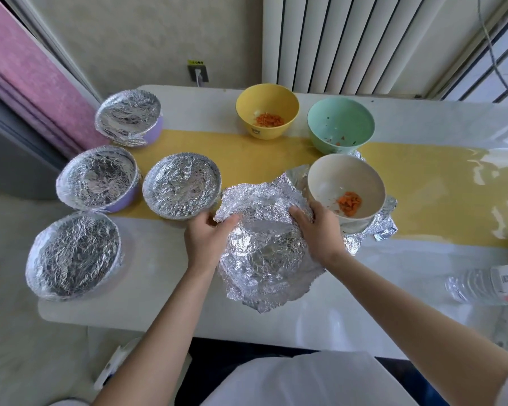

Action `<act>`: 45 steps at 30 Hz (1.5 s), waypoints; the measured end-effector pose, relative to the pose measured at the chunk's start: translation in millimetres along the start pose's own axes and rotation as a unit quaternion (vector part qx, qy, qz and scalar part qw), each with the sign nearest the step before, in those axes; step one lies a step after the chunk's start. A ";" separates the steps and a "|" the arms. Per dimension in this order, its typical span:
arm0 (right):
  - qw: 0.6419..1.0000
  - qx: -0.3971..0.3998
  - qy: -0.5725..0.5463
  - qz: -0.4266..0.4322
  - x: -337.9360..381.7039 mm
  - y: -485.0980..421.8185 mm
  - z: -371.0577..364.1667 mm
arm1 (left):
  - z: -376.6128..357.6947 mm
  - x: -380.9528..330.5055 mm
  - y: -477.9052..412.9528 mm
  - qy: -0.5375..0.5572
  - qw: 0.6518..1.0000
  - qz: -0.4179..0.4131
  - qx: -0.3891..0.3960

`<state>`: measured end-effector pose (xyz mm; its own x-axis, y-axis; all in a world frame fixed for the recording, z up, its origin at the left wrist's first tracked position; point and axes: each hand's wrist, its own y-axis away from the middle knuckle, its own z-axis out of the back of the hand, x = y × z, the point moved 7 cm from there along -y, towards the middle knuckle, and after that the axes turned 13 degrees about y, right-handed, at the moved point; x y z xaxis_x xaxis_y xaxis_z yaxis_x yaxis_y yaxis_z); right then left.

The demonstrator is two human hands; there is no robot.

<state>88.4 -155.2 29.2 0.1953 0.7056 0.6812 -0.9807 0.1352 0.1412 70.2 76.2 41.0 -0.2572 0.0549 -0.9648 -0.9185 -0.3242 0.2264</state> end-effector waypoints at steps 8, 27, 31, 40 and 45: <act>1.000 -0.020 -0.015 -0.007 4.6 -0.5 1.2 | -0.8 0.0 2.6 -0.034 0.999 0.010 -0.039; 0.997 0.041 -0.045 -0.041 12.6 -11.2 -16.1 | -6.0 -3.2 -25.5 -0.052 0.992 0.106 0.033; 0.997 0.014 -0.020 -0.073 10.2 -15.5 -16.7 | -3.8 -6.1 -35.4 -0.068 0.995 0.073 -0.004; 0.989 -0.030 0.097 -0.107 -0.7 -17.4 -16.9 | -13.8 -3.8 -44.3 -0.199 0.975 -0.089 0.037; 0.979 -0.026 0.170 -0.112 -7.0 -19.9 -21.7 | -15.5 5.9 -41.5 -0.239 0.962 -0.122 0.047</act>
<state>106.4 -147.7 6.0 0.3996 0.8440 0.3578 -0.9147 0.3415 0.2161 111.5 75.4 23.8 -0.1191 0.5531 -0.8246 -0.9863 -0.1615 0.0341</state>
